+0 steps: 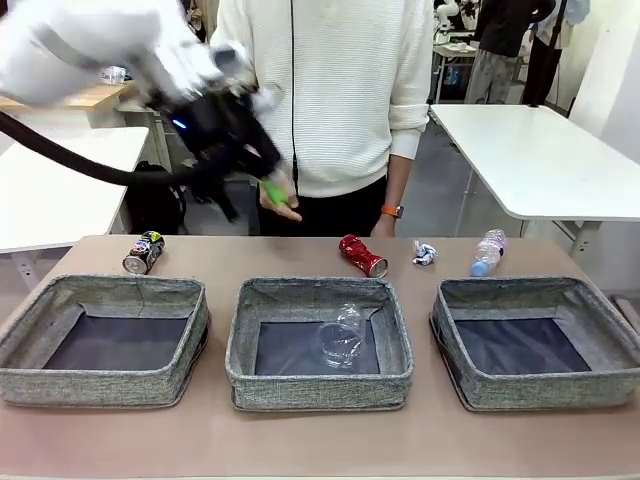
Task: Sort the waste into the appropriate baskets.
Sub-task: Place the picked waste into the Fabric basket indicated by the person.
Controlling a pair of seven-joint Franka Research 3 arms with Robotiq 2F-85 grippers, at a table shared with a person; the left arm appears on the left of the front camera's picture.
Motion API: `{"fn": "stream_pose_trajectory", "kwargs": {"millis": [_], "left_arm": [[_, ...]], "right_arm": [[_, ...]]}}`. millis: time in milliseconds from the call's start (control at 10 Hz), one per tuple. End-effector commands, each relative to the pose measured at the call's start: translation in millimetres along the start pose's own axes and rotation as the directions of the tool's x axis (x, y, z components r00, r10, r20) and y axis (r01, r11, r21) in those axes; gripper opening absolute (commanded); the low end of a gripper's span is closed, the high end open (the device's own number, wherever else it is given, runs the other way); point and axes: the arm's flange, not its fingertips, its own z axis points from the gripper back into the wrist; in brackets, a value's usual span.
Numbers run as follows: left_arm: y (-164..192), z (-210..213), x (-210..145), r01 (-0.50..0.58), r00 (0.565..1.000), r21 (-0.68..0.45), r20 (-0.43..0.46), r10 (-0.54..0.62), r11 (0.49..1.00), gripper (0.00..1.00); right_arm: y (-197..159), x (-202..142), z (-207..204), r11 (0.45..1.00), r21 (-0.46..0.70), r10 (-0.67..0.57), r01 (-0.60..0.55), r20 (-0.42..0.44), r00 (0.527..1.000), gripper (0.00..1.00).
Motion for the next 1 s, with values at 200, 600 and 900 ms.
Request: {"fn": "stream_pose_trajectory", "kwargs": {"millis": [200,600,900], "left_arm": [[102.6,98.6,-57.2,0.106,0.994,-0.310,0.043,-0.098,0.945,1.00],[227.0,118.1,-150.2,0.096,0.798,-0.736,0.460,0.390,0.671,1.00],[256.8,127.7,-160.8,-0.018,0.864,-0.703,0.347,0.365,0.711,1.00]], "right_arm": [[0.5,-0.6,-1.7,0.999,0.023,0.025,-0.025,0.009,1.000,1.00],[0.5,-0.6,-1.7,0.999,0.023,0.025,-0.025,0.009,1.000,1.00],[0.5,-0.6,-1.7,0.999,0.023,0.025,-0.025,0.009,1.000,1.00]]}}
